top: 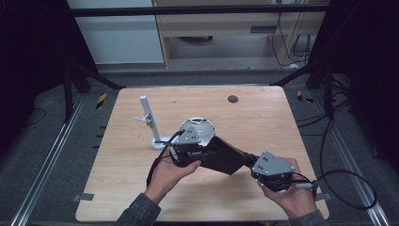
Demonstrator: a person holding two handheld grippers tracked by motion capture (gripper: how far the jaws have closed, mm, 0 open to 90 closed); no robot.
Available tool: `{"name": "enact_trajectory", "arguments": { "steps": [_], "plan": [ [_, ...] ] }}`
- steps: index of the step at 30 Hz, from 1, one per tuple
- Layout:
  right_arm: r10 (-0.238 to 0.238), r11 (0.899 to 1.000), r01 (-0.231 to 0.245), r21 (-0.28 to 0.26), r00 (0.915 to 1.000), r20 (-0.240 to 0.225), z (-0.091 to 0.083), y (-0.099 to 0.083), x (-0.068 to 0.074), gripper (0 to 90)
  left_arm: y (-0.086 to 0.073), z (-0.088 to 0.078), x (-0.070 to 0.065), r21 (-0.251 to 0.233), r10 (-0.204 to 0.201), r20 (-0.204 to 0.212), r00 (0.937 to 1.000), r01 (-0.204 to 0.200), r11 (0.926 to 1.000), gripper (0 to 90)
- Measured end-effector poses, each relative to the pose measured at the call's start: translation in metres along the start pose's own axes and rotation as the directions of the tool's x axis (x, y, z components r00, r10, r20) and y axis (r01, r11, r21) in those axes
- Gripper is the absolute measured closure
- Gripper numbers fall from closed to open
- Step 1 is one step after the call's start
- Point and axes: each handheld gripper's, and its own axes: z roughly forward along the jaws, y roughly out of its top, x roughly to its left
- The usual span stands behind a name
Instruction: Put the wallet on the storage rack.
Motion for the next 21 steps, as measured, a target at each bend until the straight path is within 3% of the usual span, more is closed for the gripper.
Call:
{"name": "enact_trajectory", "arguments": {
  "steps": [6,11,14,21],
  "plan": [
    [0.017,1.000,-0.017,0.004,0.9995,-0.028,0.008,-0.008,0.006,71.7,0.002,-0.003,0.000,0.000,0.004,-0.016,0.9999,-0.004,1.0000,79.4],
    [0.057,0.998,-0.055,0.032,0.9959,-0.071,0.015,-0.015,0.014,44.7,0.008,-0.009,0.001,-0.004,0.010,-0.040,0.9992,-0.010,0.9999,79.6],
    [0.069,0.997,-0.064,0.050,0.9926,-0.100,0.019,-0.022,0.021,36.5,0.013,-0.015,0.001,-0.013,0.016,-0.051,0.9986,-0.016,0.9998,79.5],
    [0.135,0.990,-0.132,0.046,0.9881,-0.075,0.027,-0.041,0.024,24.0,0.018,-0.028,0.005,-0.027,0.008,-0.075,0.9972,-0.010,0.9996,79.5]
  ]
}}
